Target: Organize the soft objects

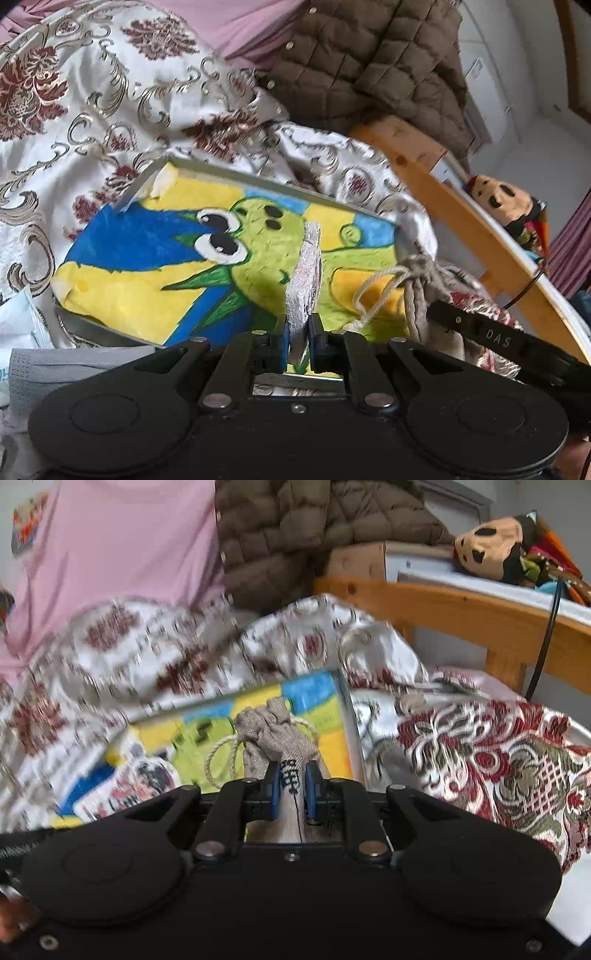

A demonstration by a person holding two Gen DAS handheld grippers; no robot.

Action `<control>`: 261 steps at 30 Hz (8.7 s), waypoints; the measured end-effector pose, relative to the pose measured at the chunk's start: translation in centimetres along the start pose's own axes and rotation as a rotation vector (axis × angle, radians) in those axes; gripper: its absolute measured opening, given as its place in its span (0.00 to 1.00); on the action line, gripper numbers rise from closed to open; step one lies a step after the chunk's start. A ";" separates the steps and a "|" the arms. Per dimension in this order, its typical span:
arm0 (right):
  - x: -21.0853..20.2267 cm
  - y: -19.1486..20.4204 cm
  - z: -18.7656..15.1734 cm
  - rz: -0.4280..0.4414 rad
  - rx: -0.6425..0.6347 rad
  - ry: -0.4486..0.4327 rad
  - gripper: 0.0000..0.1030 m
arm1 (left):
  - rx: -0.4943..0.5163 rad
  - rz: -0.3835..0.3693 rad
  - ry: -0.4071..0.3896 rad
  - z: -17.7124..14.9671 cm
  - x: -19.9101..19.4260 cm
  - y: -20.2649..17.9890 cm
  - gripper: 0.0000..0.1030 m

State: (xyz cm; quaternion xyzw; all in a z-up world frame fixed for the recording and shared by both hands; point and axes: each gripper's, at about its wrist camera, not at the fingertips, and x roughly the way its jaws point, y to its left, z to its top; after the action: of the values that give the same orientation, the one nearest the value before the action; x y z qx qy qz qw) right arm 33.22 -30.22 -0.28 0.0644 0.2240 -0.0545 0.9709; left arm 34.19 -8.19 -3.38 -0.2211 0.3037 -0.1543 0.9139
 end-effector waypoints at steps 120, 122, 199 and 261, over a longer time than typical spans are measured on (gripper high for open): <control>-29.4 3.2 -10.1 -0.168 0.055 0.008 0.99 | 0.402 0.231 -0.123 -14.1 -26.1 -4.1 0.99; -28.7 3.1 -10.2 -0.183 0.057 0.052 0.99 | 0.421 0.228 -0.104 -14.5 -25.7 -4.2 0.99; -12.3 -1.6 -9.8 0.139 0.289 0.570 0.55 | 0.180 -0.008 0.156 -14.2 -13.3 -1.2 0.48; -18.9 -4.4 -7.5 0.273 0.453 0.215 0.00 | 0.197 -0.164 -0.114 -11.9 -22.1 -3.9 0.05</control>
State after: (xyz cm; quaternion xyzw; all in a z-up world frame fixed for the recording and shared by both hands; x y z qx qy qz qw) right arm 12.48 -31.99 0.97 0.3145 0.2972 0.0351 0.9009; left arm 9.20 -6.01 0.79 -0.1626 0.2154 -0.2447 0.9313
